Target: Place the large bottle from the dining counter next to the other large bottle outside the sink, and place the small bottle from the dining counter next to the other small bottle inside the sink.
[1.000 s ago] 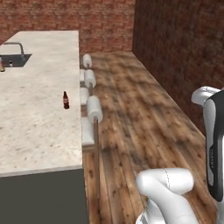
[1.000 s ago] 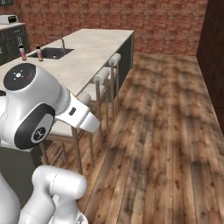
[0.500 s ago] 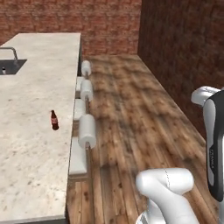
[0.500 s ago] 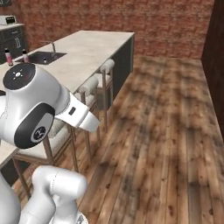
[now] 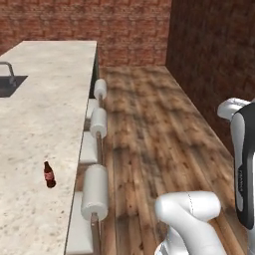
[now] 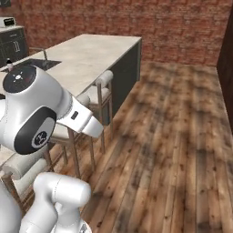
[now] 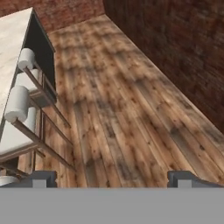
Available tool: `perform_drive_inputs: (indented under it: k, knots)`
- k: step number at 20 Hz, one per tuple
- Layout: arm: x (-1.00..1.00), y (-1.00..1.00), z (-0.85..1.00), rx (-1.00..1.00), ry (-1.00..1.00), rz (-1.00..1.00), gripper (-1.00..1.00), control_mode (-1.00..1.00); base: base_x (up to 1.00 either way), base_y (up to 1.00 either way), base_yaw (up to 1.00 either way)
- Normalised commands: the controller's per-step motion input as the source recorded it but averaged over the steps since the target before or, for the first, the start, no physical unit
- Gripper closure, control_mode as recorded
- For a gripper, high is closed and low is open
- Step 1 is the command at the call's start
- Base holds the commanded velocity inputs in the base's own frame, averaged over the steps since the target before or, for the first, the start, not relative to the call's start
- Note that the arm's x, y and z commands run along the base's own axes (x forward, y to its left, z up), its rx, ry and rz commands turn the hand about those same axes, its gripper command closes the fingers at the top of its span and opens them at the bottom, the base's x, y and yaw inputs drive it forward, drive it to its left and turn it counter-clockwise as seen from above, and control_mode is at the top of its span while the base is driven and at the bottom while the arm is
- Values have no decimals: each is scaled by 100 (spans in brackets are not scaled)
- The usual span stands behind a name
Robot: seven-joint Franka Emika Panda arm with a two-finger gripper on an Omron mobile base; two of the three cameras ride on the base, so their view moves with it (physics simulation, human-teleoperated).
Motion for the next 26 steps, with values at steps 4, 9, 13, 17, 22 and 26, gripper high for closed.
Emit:
perform_drive_inputs:
  k: [4,9,13,17,22,26]
  knots:
    - [0,0,0,0,0,0,-100,100,92,-42,9]
    - [0,0,0,0,0,0,-100,100,92,-41,10]
    - [0,0,0,0,0,0,-100,100,63,-14,18]
    - [0,0,0,0,0,0,-100,100,3,0,25]
    - [0,0,0,0,0,0,-100,100,0,0,25]
    - [0,0,0,0,0,0,-100,100,0,0,25]
